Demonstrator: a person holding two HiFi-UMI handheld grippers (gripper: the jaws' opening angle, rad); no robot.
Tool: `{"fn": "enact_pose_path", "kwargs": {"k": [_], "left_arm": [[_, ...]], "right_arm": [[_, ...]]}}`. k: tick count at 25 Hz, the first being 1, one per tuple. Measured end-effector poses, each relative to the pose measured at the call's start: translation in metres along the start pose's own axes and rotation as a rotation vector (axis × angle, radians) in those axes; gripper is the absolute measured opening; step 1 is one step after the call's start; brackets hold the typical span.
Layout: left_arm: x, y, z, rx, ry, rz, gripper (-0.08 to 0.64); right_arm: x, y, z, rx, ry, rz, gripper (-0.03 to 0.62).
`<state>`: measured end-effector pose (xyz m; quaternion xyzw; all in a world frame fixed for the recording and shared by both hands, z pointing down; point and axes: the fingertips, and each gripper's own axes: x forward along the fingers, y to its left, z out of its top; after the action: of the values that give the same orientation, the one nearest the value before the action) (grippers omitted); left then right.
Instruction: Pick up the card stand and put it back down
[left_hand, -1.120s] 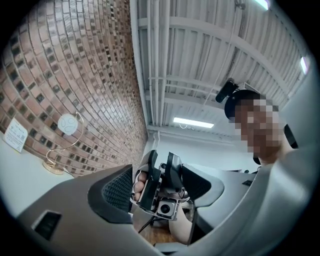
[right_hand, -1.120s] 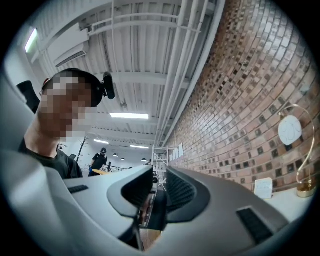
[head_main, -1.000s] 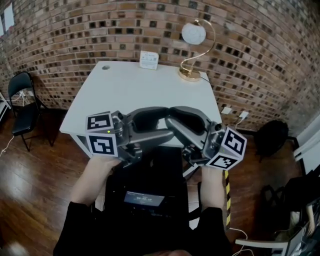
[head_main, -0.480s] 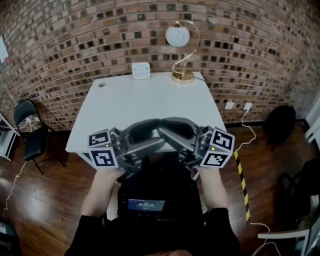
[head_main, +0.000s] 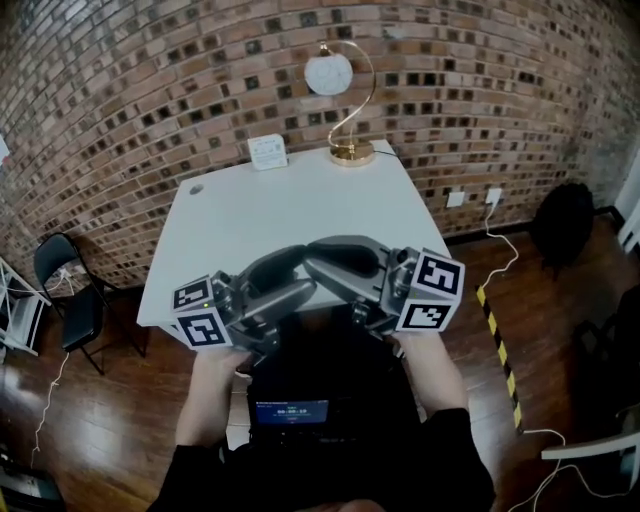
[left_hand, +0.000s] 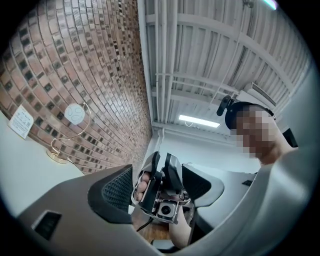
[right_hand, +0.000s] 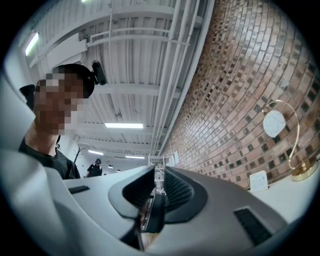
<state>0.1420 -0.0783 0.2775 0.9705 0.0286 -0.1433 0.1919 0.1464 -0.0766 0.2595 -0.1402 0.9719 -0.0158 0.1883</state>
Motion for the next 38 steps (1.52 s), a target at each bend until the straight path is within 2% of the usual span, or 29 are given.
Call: {"fn": "enact_pose_path", "kwargs": {"k": [15, 22, 38], "left_arm": [[0.000, 0.006, -0.009, -0.021, -0.010, 0.021, 0.301], [-0.001, 0.006, -0.009, -0.022, -0.012, 0.019, 0.301], [-0.002, 0.006, -0.012, -0.030, -0.013, 0.012, 0.301]], "right_arm": [[-0.002, 0.006, -0.001, -0.059, 0.012, 0.013, 0.059], [-0.002, 0.009, 0.000, -0.120, 0.028, -0.001, 0.034], [-0.001, 0.010, -0.005, -0.121, 0.047, 0.014, 0.034]]}}
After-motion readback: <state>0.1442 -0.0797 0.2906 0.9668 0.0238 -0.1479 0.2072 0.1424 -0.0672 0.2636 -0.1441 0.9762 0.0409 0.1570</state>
